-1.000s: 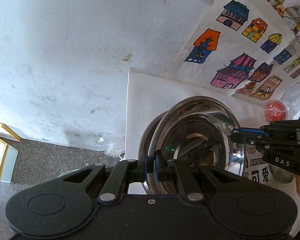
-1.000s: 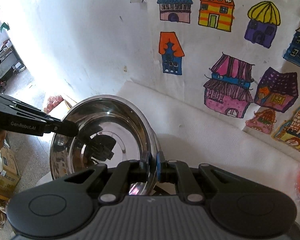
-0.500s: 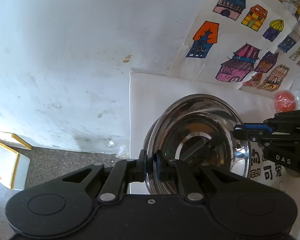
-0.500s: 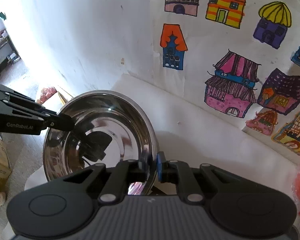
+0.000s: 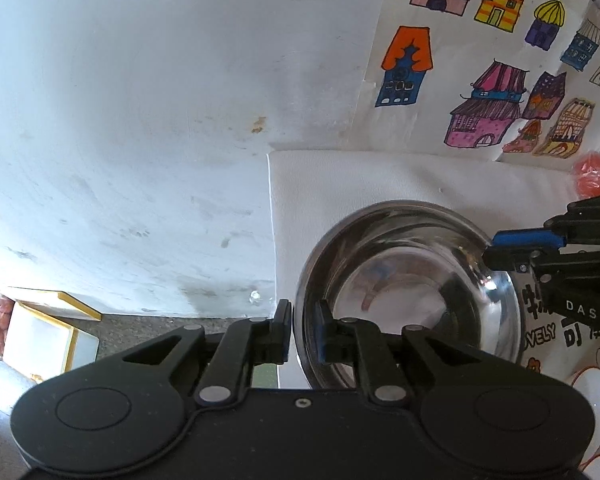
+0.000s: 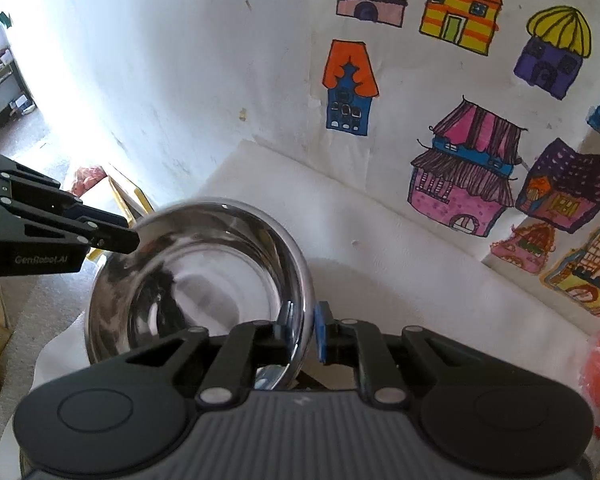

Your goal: Organize plates and bowls

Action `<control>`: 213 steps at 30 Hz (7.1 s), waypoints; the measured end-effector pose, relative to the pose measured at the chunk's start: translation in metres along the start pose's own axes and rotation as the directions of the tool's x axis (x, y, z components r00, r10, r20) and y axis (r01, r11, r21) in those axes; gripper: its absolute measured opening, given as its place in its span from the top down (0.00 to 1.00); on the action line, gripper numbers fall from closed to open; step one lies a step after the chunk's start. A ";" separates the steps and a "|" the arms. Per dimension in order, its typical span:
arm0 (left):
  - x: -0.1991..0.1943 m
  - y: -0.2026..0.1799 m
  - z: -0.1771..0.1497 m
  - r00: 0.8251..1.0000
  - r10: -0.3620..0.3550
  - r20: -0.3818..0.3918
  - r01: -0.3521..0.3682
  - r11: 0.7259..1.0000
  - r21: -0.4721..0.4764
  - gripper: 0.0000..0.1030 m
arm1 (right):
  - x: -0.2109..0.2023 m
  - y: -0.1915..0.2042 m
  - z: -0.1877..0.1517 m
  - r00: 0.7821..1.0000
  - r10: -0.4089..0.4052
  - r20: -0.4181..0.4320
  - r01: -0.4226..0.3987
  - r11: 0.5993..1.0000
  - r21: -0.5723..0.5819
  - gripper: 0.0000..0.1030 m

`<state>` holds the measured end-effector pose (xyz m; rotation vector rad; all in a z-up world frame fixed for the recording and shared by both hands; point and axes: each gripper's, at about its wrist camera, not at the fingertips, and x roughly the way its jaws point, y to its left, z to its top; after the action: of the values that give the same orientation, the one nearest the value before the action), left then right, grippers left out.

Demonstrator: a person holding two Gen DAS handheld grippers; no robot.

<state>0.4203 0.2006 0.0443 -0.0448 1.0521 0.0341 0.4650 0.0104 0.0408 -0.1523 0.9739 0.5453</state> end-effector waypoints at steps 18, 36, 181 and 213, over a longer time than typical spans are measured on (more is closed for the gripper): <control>-0.043 -0.008 -0.024 0.987 -0.001 0.160 0.004 1.000 -0.016 0.32 | -0.050 -0.008 -0.026 0.991 0.010 0.130 -0.019 0.998 0.065 0.28; -0.131 -0.028 -0.097 0.935 0.000 0.356 0.020 0.999 -0.051 0.02 | -0.158 0.020 -0.099 0.944 0.084 0.320 -0.098 0.995 0.028 0.05; -0.091 -0.008 -0.180 0.966 -0.256 0.023 0.248 0.952 0.177 0.82 | -0.086 0.089 -0.273 0.927 0.161 0.338 -0.351 0.689 0.634 0.87; -0.093 -0.003 -0.113 0.964 -0.232 0.128 0.220 0.971 0.098 0.83 | -0.071 0.033 -0.195 0.939 0.133 0.318 -0.300 0.769 0.565 0.88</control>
<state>0.2766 0.1914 0.0689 -0.0862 0.9030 -0.2111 0.2719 -0.0576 -0.0074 0.6139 0.8670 0.4245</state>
